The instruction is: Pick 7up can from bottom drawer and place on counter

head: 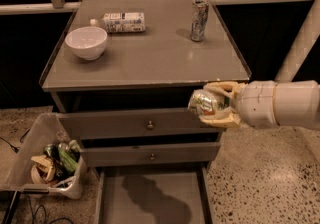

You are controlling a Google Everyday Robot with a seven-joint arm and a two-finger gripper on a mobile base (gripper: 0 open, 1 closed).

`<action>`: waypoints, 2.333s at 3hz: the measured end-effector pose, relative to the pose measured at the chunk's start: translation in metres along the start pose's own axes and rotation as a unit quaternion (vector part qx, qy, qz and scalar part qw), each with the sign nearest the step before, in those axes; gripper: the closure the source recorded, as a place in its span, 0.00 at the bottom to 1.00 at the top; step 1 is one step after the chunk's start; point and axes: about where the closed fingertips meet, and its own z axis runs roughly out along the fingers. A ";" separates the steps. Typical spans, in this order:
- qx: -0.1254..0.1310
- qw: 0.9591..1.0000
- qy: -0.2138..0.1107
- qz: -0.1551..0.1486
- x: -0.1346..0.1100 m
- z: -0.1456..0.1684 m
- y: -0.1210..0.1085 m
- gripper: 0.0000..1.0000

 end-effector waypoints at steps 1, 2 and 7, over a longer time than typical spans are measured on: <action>0.048 0.998 -0.010 -0.033 -0.055 -0.024 -0.030 1.00; 0.048 0.998 -0.010 -0.033 -0.055 -0.024 -0.030 1.00; -0.026 0.993 -0.117 -0.016 -0.110 0.119 -0.163 1.00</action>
Offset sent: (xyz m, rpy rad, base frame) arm 0.0037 0.0101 0.0554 0.0026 -0.0954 -0.0197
